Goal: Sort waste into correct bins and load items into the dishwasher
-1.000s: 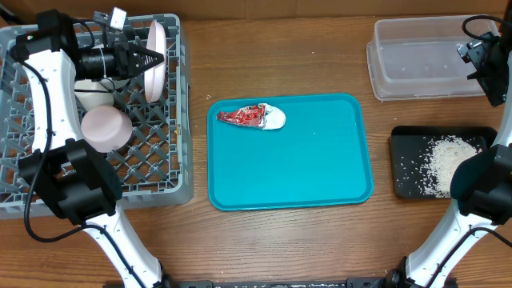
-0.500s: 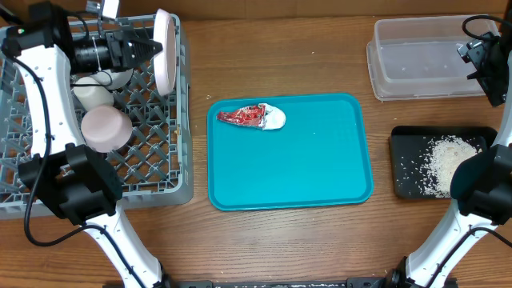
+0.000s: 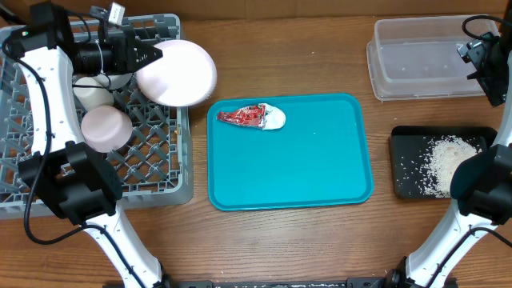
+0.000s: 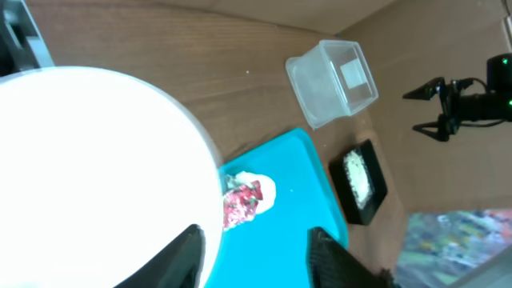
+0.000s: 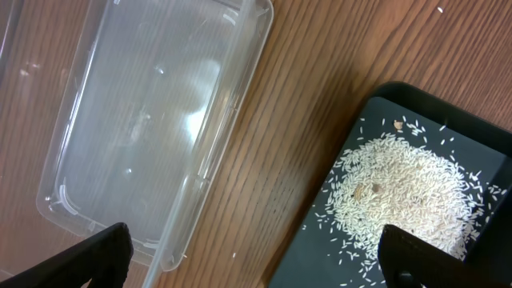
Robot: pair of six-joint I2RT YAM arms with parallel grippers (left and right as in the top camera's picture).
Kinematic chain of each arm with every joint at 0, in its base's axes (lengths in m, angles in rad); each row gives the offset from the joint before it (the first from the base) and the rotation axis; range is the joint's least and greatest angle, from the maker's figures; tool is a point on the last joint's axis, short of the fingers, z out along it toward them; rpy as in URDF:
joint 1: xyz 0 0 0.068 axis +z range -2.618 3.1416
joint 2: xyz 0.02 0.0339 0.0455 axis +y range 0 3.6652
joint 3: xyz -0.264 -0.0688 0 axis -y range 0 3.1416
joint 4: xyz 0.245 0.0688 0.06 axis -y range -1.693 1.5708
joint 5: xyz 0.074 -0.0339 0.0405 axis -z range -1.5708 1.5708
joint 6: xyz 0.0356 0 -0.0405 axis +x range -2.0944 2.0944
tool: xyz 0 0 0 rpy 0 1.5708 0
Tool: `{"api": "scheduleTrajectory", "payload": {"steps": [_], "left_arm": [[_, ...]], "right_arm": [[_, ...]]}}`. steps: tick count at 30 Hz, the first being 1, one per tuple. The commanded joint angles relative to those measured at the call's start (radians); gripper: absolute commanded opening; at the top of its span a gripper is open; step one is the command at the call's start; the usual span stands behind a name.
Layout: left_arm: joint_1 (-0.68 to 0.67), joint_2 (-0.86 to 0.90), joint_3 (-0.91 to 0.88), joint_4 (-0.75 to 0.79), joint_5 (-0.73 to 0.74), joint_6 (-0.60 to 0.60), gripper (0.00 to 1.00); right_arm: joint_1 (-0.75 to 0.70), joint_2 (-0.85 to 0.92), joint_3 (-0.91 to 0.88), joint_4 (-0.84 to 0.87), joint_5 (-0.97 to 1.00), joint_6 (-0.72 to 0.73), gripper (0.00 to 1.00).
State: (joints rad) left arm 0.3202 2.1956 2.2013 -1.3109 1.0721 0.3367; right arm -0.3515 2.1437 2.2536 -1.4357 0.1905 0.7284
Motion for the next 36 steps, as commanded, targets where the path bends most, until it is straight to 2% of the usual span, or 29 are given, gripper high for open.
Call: {"api": "scheduleTrajectory", "payload": {"steps": [1, 4, 6, 8, 11, 15, 18, 21, 23, 26, 28, 30, 36], "left_arm": [[-0.006, 0.002, -0.005, 0.037, -0.005, -0.119, 0.57], [-0.006, 0.002, -0.005, 0.052, 0.013, -0.161, 0.49], [-0.006, 0.002, -0.005, 0.05, 0.046, -0.161, 0.47], [-0.006, 0.002, -0.005, 0.043, 0.066, -0.159, 0.47], [-0.012, 0.002, -0.005, 0.022, 0.1, -0.122, 0.54], [-0.06, 0.002, -0.005, -0.022, 0.06, -0.039, 0.55], [-0.163, 0.002, -0.005, -0.029, -0.085, 0.014, 0.56], [-0.275, 0.002, -0.005, 0.008, -0.301, 0.016, 0.62], [-0.355, 0.002, -0.005, 0.06, -0.512, -0.038, 0.64], [-0.47, 0.002, -0.005, 0.16, -0.856, -0.144, 0.61], [-0.533, 0.006, -0.005, 0.226, -1.011, -0.167, 0.61], [-0.583, 0.01, -0.006, 0.283, -1.083, -0.166, 0.63], [-0.662, 0.079, -0.007, 0.436, -1.086, -0.167, 0.61]], "right_arm": [[0.002, -0.038, 0.024, 0.003, 0.015, -0.007, 1.0], [0.002, -0.038, 0.024, 0.003, 0.015, -0.007, 1.0], [0.002, -0.038, 0.024, 0.003, 0.015, -0.007, 1.0], [0.002, -0.038, 0.024, 0.003, 0.015, -0.007, 1.0], [0.002, -0.038, 0.024, 0.003, 0.015, -0.007, 1.0], [0.003, -0.038, 0.024, 0.003, 0.014, -0.007, 1.0], [0.002, -0.038, 0.024, 0.003, 0.015, -0.007, 1.0], [0.002, -0.038, 0.024, 0.003, 0.015, -0.007, 1.0], [0.002, -0.038, 0.024, 0.003, 0.014, -0.007, 1.0], [0.002, -0.038, 0.024, 0.003, 0.015, -0.007, 1.0], [0.002, -0.038, 0.024, 0.003, 0.014, -0.007, 1.0], [0.002, -0.038, 0.024, 0.003, 0.015, -0.007, 1.0], [0.002, -0.038, 0.024, 0.003, 0.015, -0.007, 1.0]]}}
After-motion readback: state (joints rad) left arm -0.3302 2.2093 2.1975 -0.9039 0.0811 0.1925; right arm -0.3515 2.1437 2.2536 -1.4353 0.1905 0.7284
